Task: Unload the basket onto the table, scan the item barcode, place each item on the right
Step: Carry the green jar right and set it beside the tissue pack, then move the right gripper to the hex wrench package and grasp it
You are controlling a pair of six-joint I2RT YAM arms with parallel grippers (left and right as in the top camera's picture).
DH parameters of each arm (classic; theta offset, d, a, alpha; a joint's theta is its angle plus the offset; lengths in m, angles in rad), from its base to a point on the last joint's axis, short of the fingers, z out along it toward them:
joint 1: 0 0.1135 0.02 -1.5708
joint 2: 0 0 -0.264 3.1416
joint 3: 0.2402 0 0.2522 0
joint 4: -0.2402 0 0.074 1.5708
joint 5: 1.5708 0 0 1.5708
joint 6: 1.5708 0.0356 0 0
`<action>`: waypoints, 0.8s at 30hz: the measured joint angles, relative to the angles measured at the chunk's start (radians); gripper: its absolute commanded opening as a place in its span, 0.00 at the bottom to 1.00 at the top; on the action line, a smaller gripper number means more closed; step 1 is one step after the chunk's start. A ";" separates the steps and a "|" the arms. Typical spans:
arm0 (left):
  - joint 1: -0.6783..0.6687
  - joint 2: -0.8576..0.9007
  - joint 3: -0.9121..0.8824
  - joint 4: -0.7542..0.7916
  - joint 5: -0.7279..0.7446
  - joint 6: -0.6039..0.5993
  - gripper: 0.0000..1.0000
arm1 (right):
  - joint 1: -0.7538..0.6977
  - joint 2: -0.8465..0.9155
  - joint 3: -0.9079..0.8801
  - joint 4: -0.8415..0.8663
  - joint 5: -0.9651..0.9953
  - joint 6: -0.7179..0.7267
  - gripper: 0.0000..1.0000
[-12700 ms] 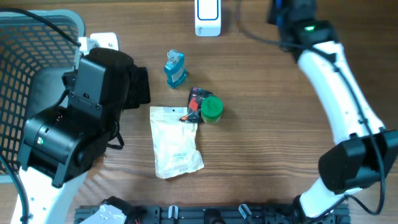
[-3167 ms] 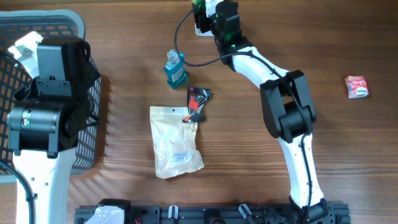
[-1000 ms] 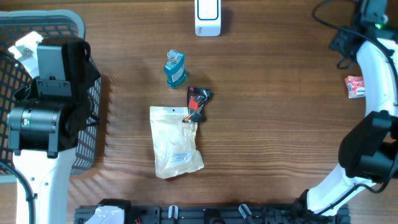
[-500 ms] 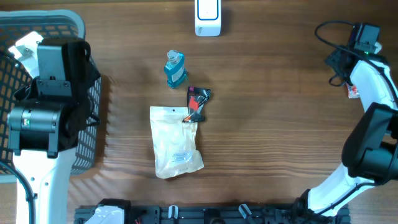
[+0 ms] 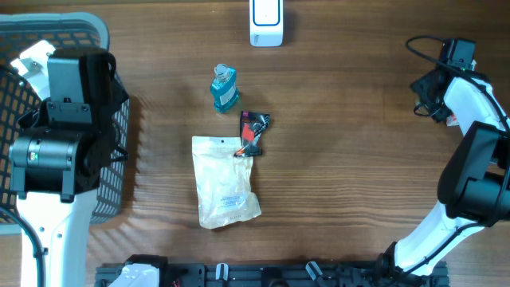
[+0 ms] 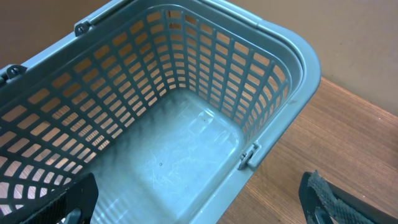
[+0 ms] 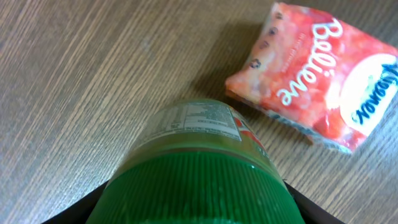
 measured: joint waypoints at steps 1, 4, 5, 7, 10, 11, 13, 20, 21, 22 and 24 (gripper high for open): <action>0.000 0.000 0.000 0.000 0.000 0.000 1.00 | 0.000 0.000 0.000 0.000 0.000 0.017 0.81; 0.000 0.000 0.000 0.000 0.000 0.000 1.00 | 0.000 0.002 0.000 -0.007 0.000 0.068 1.00; 0.000 0.000 0.000 0.000 0.000 0.000 1.00 | 0.000 0.002 0.000 -0.007 0.000 0.075 1.00; 0.000 0.000 0.000 0.000 0.000 0.000 1.00 | 0.000 0.002 0.000 0.002 0.000 0.111 1.00; 0.000 0.000 0.000 0.000 0.000 0.000 1.00 | 0.000 0.002 0.001 -0.002 -0.001 0.135 1.00; 0.000 0.000 0.000 0.000 0.000 0.000 1.00 | 0.000 0.002 0.002 -0.011 -0.001 0.141 1.00; 0.000 0.000 0.000 0.000 0.000 0.000 1.00 | 0.000 0.001 0.008 -0.038 -0.001 0.148 1.00; 0.000 0.000 0.000 0.000 0.000 0.000 1.00 | 0.009 -0.150 0.099 -0.216 -0.103 0.153 1.00; 0.000 0.000 0.000 0.000 0.000 0.000 1.00 | 0.019 -0.203 0.116 -0.227 -0.134 0.148 1.00; 0.000 0.000 0.000 0.000 0.000 0.000 1.00 | 0.032 -0.249 0.129 -0.238 -0.158 0.142 1.00; 0.000 0.000 0.000 0.000 0.000 0.000 1.00 | 0.090 -0.370 0.159 -0.268 -0.207 0.124 1.00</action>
